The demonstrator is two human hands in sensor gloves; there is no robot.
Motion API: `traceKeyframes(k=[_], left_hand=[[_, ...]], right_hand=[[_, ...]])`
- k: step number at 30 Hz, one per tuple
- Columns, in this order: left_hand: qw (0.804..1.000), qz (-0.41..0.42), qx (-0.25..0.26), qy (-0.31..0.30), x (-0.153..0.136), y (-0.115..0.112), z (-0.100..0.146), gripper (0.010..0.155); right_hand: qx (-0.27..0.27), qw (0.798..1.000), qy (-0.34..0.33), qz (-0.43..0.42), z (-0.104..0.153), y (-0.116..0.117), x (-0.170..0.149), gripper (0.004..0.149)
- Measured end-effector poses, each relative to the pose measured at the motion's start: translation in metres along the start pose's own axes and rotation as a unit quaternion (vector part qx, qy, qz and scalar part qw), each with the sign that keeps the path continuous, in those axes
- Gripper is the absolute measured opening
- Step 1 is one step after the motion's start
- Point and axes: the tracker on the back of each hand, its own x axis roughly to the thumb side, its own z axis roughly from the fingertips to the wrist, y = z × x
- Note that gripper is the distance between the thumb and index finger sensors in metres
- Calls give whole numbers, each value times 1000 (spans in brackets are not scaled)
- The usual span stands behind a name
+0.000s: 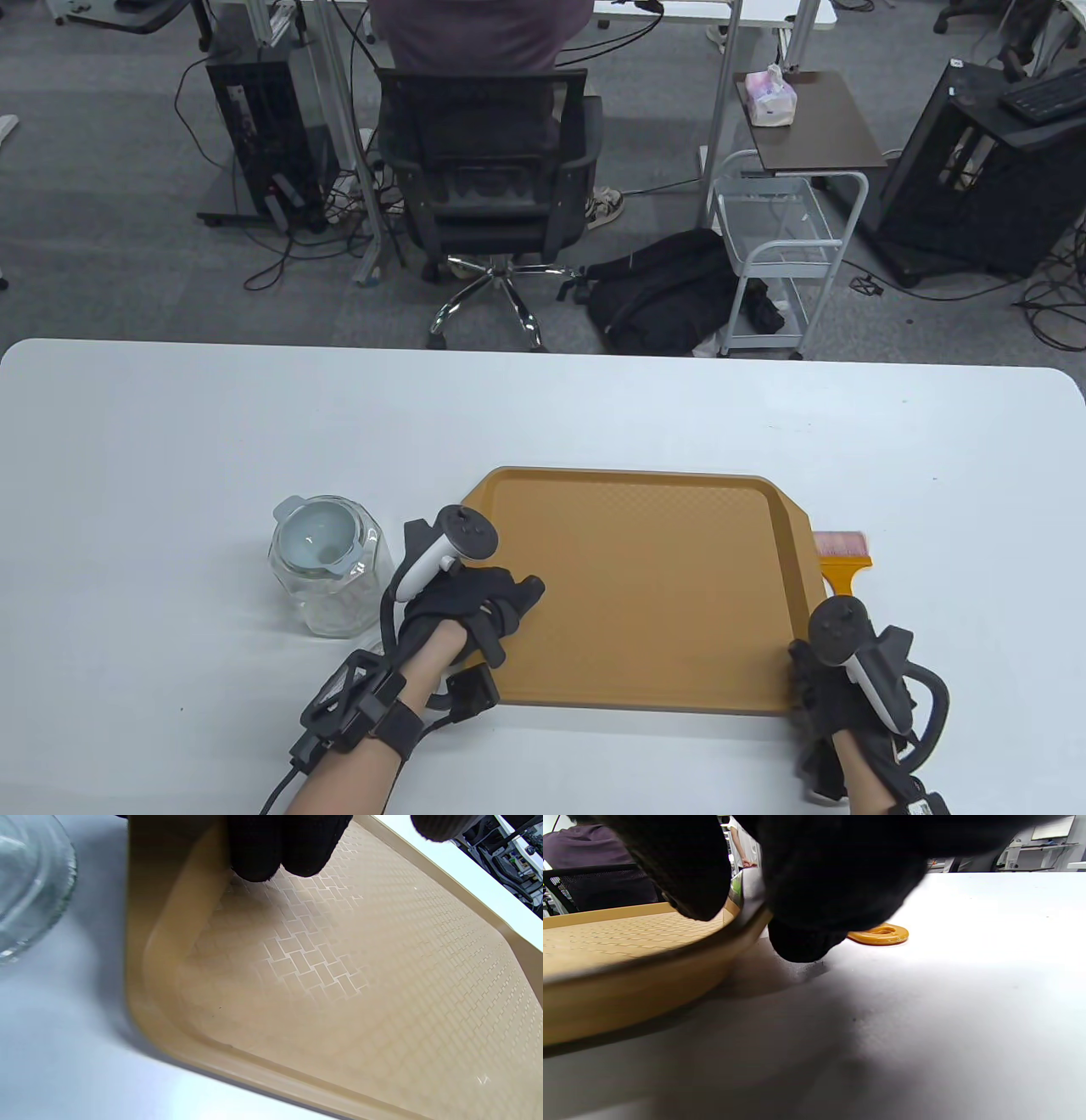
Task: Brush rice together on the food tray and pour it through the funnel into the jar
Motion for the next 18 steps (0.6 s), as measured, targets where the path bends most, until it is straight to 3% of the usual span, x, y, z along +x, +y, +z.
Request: traceKeyframes(k=[4, 9, 14, 18], left_hand=[[1000, -13, -14, 8, -2, -4, -2, 72], [1000, -29, -10, 6, -1, -2, 3, 72], [992, -118, 34, -6, 8, 5, 26, 71], [986, -129, 90, -49, 14, 20, 53, 72]], right_hand=[[6, 1000, 3, 2, -1, 2, -1, 70], [-31, 999, 15, -26, 1, -4, -6, 68], [-100, 994, -22, -43, 13, -13, 3, 72], [-116, 990, -59, -48, 22, -13, 16, 73]])
